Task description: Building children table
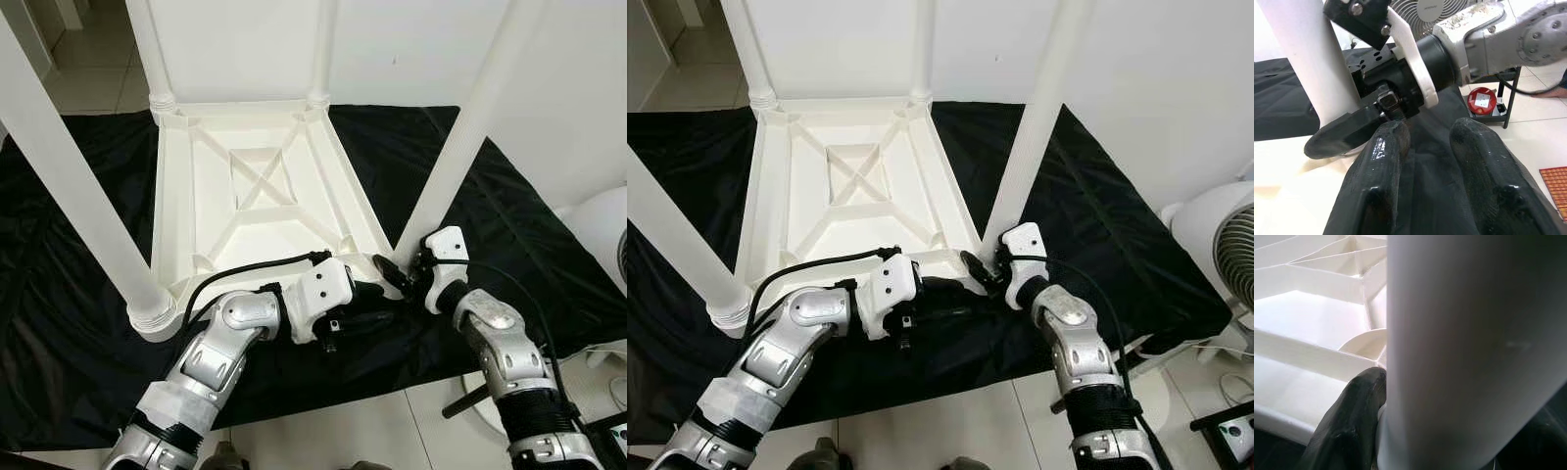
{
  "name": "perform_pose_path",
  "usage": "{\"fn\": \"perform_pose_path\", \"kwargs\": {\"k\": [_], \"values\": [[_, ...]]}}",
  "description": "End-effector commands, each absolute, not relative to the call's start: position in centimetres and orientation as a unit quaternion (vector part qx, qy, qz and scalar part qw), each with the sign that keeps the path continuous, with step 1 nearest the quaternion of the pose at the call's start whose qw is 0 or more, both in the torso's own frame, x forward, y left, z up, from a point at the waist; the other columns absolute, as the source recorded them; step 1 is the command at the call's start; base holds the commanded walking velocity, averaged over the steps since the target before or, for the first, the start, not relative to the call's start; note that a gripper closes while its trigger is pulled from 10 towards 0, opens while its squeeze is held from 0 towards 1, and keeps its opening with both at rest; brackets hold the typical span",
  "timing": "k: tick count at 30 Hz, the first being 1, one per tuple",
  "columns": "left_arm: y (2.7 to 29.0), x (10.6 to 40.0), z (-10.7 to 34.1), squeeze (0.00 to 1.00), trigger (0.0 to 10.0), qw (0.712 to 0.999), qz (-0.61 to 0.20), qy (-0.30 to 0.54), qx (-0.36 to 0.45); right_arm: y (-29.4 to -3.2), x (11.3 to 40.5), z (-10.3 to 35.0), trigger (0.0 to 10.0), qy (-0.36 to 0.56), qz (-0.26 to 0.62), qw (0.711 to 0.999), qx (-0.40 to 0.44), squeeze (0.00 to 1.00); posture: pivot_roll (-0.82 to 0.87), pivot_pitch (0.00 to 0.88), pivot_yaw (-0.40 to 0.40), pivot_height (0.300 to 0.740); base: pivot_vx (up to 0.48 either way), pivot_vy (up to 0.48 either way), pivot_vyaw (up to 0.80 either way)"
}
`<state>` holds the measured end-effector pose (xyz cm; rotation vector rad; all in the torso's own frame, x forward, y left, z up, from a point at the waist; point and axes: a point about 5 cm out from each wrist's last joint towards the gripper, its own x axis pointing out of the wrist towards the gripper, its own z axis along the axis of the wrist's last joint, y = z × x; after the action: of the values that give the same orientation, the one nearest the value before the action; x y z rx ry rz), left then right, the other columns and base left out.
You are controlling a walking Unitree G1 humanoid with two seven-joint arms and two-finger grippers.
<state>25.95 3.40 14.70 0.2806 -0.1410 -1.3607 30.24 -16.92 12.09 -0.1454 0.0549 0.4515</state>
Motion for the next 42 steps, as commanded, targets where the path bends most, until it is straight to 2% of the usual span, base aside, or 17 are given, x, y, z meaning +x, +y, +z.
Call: {"fn": "perform_pose_path", "kwargs": {"k": [1, 4, 6, 8, 13, 16, 18, 23, 24, 33, 34, 35, 36, 42], "values": [[3.1, 26.1, 14.6, 0.0, 10.0, 0.774, -0.615, -0.066, 0.135, -17.4, 30.3, 12.2, 10.0, 0.038, 0.162, 0.985, -0.049, 0.0, 0.01, 0.007, -0.042, 0.74, 0.0, 0.0, 0.0], [3.1, 26.1, 14.5, 0.0, 10.0, 0.774, -0.616, -0.065, 0.135, -16.7, 30.0, 12.1, 10.0, 0.044, 0.119, 0.991, -0.037, 0.0, 0.01, 0.012, -0.043, 0.74, 0.0, 0.0, 0.0], [3.1, 25.9, 14.4, 0.0, 10.0, 0.773, -0.617, -0.063, 0.134, -15.4, 29.3, 12.0, 10.0, 0.048, 0.027, 0.998, -0.016, 0.0, 0.01, 0.012, -0.049, 0.74, 0.0, 0.0, 0.0], [3.1, 25.9, 14.4, 0.0, 10.0, 0.773, -0.617, -0.063, 0.134, -15.4, 29.3, 12.0, 10.0, 0.048, 0.027, 0.998, -0.016, 0.0, 0.01, 0.012, -0.049, 0.74, 0.0, 0.0, 0.0], [3.1, 25.9, 14.4, 0.0, 10.0, 0.773, -0.617, -0.063, 0.134, -14.5, 28.8, 11.5, 10.0, 0.055, -0.062, 0.997, 0.004, 0.0, 0.01, 0.008, -0.053, 0.74, 0.0, 0.0, 0.0], [3.1, 25.8, 14.4, 0.0, 10.0, 0.773, -0.617, -0.063, 0.133, -14.1, 28.8, 11.5, 10.0, 0.054, -0.08, 0.995, 0.015, 0.0, 0.01, 0.005, -0.051, 0.74, 0.0, 0.0, 0.0], [3.1, 25.9, 14.4, 0.0, 10.0, 0.773, -0.617, -0.064, 0.134, -12.2, 28.9, 11.9, 10.0, 0.042, -0.064, 0.996, 0.035, 0.0, 0.02, 0.001, -0.053, 0.74, 0.0, 0.0, 0.0], [3.1, 25.9, 14.4, 0.0, 10.0, 0.772, -0.618, -0.064, 0.136, -11.8, 28.7, 12.6, 10.0, 0.028, -0.039, 0.998, 0.037, 0.03, 0.01, 0.0, -0.052, 0.74, 0.0, 0.0, 0.0], [3.1, 25.9, 14.4, 0.0, 10.0, 0.771, -0.619, -0.064, 0.137, -12.0, 28.6, 12.8, 10.0, 0.023, -0.037, 0.998, 0.035, 1.0, 0.01, 0.0, -0.052, 0.74, 0.0, 0.0, 0.0], [3.1, 25.9, 14.5, 0.0, 10.0, 0.771, -0.618, -0.065, 0.137, -13.6, 27.1, 13.4, 10.0, 0.011, -0.015, 1.0, 0.021, 1.0, 0.02, 0.0, -0.057, 0.74, 0.0, 0.0, 0.0], [3.1, 25.8, 14.4, 0.0, 10.0, 0.771, -0.618, -0.064, 0.137, -13.9, 26.9, 13.4, 10.0, 0.012, -0.003, 1.0, 0.011, 0.29, 0.02, 0.0, -0.059, 0.74, 0.0, 0.0, 0.0], [3.1, 25.8, 14.4, 0.0, 10.0, 0.771, -0.618, -0.064, 0.137, -13.9, 26.9, 13.4, 10.0, 0.012, -0.003, 1.0, 0.011, 0.29, 0.02, 0.0, -0.059, 0.74, 0.0, 0.0, 0.0], [3.1, 25.8, 14.4, 0.0, 10.0, 0.771, -0.618, -0.064, 0.138, -14.1, 26.7, 13.3, 10.0, 0.014, 0.009, 1.0, 0.008, 0.0, 0.01, 0.0, -0.059, 0.74, 0.0, 0.0, 0.0], [3.0, 26.0, 14.5, 0.0, 10.0, 0.77, -0.619, -0.066, 0.138, -16.1, 26.7, 13.4, 10.0, 0.006, 0.084, 0.996, -0.042, 0.0, 0.01, 0.0, -0.048, 0.74, 0.0, 0.0, 0.0]]}}
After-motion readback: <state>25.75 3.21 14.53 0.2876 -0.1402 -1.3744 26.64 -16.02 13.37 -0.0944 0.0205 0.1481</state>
